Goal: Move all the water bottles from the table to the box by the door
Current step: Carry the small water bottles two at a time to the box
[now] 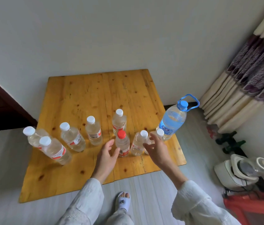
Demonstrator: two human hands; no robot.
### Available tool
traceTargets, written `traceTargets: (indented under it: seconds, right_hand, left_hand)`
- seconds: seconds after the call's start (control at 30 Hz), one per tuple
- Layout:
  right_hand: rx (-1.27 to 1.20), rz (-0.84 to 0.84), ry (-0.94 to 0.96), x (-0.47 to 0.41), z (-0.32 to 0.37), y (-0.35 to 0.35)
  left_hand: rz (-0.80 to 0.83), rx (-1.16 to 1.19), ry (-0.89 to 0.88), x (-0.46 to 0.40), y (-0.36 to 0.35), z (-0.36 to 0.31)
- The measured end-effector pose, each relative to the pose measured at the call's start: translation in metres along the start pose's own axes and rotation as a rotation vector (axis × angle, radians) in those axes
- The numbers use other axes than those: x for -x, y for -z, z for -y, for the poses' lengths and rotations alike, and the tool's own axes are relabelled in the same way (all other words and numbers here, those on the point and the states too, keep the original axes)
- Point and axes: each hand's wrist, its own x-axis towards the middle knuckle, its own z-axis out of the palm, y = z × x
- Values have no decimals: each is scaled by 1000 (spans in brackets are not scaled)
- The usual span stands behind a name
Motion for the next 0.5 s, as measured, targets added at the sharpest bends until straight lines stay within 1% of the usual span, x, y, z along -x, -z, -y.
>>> traceTargets:
  seconds: [0.1, 0.2, 0.27, 0.43, 0.5]
  right_hand:
    - [82, -5, -36, -28, 4, -9]
    - [192, 12, -74, -42, 3, -18]
    - [214, 14, -85, -44, 3, -24]
    - [211, -44, -91, -45, 1, -29]
    - [300, -52, -61, -43, 1, -30]
  left_hand:
    - [51, -55, -40, -34, -3, -5]
    - [152, -99, -70, -56, -10, -8]
    - [201, -137, -84, -64, -13, -7]
    - [192, -193, -130, -77, -10, -4]
    - [217, -230, -150, -79, -10, -3]
